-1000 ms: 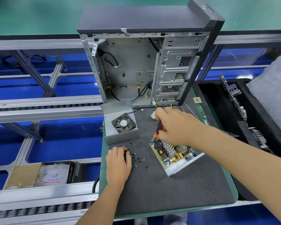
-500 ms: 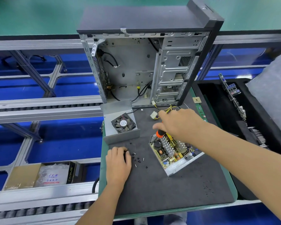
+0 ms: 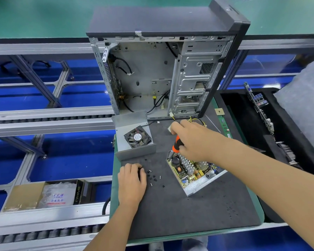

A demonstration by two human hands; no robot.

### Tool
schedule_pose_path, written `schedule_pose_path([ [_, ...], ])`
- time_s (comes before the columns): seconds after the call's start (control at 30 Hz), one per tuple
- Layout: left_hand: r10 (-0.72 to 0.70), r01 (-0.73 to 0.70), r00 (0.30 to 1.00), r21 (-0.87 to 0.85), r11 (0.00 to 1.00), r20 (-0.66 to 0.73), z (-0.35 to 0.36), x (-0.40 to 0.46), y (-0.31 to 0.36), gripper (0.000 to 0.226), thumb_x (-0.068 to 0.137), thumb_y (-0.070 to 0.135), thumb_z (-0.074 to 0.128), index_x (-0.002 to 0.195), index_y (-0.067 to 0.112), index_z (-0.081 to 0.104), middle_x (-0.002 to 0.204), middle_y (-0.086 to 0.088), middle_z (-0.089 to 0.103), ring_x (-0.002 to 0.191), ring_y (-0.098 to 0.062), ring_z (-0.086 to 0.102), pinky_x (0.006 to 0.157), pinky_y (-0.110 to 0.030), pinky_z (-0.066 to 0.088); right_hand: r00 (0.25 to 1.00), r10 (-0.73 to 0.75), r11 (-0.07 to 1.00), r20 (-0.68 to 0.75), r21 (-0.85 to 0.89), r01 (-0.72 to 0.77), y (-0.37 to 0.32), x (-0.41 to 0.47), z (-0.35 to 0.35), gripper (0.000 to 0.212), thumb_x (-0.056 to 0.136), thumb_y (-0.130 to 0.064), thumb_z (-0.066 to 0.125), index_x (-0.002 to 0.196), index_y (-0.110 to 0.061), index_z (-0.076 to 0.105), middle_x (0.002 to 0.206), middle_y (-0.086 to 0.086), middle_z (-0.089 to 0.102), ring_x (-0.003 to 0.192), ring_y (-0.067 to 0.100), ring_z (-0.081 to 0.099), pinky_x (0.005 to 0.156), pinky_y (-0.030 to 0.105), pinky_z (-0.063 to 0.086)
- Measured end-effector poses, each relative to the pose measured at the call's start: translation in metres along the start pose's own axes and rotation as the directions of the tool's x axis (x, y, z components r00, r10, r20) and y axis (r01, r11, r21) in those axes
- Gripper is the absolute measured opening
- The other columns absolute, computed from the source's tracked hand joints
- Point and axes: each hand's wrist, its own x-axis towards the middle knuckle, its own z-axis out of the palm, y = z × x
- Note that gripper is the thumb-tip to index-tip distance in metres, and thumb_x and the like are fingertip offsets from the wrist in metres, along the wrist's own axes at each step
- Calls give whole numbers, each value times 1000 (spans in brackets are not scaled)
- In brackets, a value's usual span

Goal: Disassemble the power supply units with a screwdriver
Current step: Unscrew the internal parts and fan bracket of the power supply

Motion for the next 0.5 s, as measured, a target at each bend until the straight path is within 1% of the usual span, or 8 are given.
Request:
schedule_pose_path([
  [0.07, 3, -3, 1000, -5, 1000, -9, 0, 0, 0, 4, 91, 17, 67, 95, 15, 67, 92, -3, 60, 84, -25, 51, 76, -42, 44, 999, 18, 1000, -51, -7, -18, -3, 0, 4, 35, 95, -40, 55, 115, -17, 39, 105, 5, 47, 92, 33, 55, 74, 41, 48],
  [0.13, 8, -8, 1000, -2, 1000, -15, 0, 0, -1, 4, 91, 17, 67, 94, 15, 67, 92, -3, 60, 84, -26, 51, 74, -42, 44, 993, 77, 988, -84, -129, -87, -4, 0, 5, 50, 96, -60, 43, 115, -14, 38, 104, 7, 52, 90, 34, 59, 65, 38, 45],
  [0.2, 11, -11, 1000, 1, 1000, -19, 1, 0, -1, 4, 91, 17, 68, 94, 15, 67, 91, -3, 60, 83, -26, 51, 74, -42, 44, 993, 40, 973, -115, -222, -64, -5, 2, 5, 42, 100, -52, 40, 116, -13, 38, 107, 7, 52, 93, 34, 61, 70, 39, 49],
  [0.23, 13, -13, 1000, 2, 1000, -21, 1, 0, -2, 4, 90, 17, 68, 94, 15, 67, 91, -3, 60, 83, -26, 50, 73, -42, 44, 994, -6, 981, -113, -193, -16, -6, 2, 5, 32, 101, -42, 44, 118, -15, 39, 111, 5, 49, 97, 32, 58, 78, 40, 50],
  [0.3, 13, -13, 1000, -2, 1000, -21, 2, 0, -2, 4, 91, 17, 68, 94, 15, 67, 91, -2, 60, 82, -25, 50, 73, -41, 44, 996, -47, 998, -78, -52, 43, -4, 2, 6, 26, 97, -24, 52, 120, -20, 40, 117, 0, 43, 101, 27, 44, 89, 40, 44],
  [0.37, 12, -12, 1000, -4, 1000, -18, 2, 0, -2, 4, 91, 18, 67, 94, 16, 67, 91, -2, 60, 83, -24, 49, 74, -40, 43, 1000, -10, 996, -10, 85, 11, -4, 2, 4, 30, 94, -19, 56, 120, -23, 41, 119, -1, 44, 103, 27, 38, 90, 40, 41],
  [0.43, 14, -14, 1000, -3, 1000, -20, 2, 0, -3, 4, 91, 18, 67, 94, 16, 67, 91, -1, 59, 83, -23, 49, 74, -40, 43, 996, 77, 989, 35, 122, -80, -7, 2, 3, 36, 94, -39, 61, 118, -20, 43, 113, 3, 51, 106, 30, 43, 83, 40, 42],
  [0.5, 15, -15, 1000, -7, 1000, -25, 2, 0, -2, 4, 90, 17, 68, 94, 16, 67, 91, -2, 59, 82, -24, 49, 73, -41, 43, 986, 169, 980, 6, -103, -168, -8, 2, 3, 53, 93, -63, 48, 117, -16, 45, 98, 7, 54, 100, 34, 55, 69, 38, 41],
])
